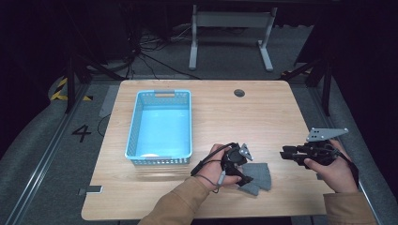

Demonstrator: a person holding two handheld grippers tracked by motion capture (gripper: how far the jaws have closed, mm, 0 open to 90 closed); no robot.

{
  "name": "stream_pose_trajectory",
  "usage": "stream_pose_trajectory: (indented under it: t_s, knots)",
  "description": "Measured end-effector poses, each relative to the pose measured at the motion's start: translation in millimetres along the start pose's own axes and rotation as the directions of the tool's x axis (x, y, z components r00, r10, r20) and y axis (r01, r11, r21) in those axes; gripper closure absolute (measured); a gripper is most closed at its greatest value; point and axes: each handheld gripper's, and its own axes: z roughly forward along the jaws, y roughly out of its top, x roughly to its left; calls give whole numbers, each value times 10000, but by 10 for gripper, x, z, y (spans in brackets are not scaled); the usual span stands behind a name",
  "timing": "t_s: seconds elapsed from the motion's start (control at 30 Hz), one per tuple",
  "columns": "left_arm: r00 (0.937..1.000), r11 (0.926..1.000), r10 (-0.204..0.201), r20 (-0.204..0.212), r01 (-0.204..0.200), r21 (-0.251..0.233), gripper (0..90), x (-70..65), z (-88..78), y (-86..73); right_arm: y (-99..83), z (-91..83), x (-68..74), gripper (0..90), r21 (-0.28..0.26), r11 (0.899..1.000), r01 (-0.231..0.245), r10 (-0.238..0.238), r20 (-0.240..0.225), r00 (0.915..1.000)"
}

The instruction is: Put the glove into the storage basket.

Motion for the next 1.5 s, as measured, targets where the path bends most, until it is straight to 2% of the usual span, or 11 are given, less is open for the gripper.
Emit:
stream_pose_trajectory:
  t_s: [0.03, 0.17, 0.53, 0.77, 0.93, 1.03, 1.13, 1.27, 1.5]
  knots:
    - [9998, 9999, 99, -151, -98, 109, 288, -1, 54, 11, -7, -7, -7, 697, -34, 10000, 3, -3, 1, 10000]
    - [9995, 9995, 89, -298, -80, 296, 281, -9, 122, 18, -14, -8, -11, 681, -51, 10000, 27, -27, 45, 10000]
    - [9993, 9991, 202, -310, -191, 366, 246, 15, 235, 15, -16, 39, -11, 657, 1, 9999, 140, -140, -2, 9999]
    - [9979, 9980, 388, -514, -361, 525, 215, 3, 295, 4, -22, 50, -15, 637, -19, 9999, 143, -143, 26, 9999]
    - [9977, 9980, 318, -592, -285, 568, 178, 10, 317, -9, -20, 60, -11, 635, -20, 9999, 166, -166, 7, 9999]
    - [9989, 9981, 18, -476, 11, 613, 166, 29, 338, -35, -18, 71, -7, 632, 15, 9998, 185, -185, -1, 9998]
    - [9990, 9982, -9, -458, 36, 603, 166, 35, 335, -38, -19, 74, -8, 630, 29, 9998, 200, -200, -8, 9998]
    - [9969, 9985, 325, -714, -292, 467, 199, -22, 271, -10, -20, 83, -7, 630, 25, 9998, 200, -200, -55, 9998]
    - [9977, 9978, 409, -542, -380, 535, 186, -46, 284, -1, -19, 92, -3, 623, 47, 9998, 180, -180, -90, 9998]
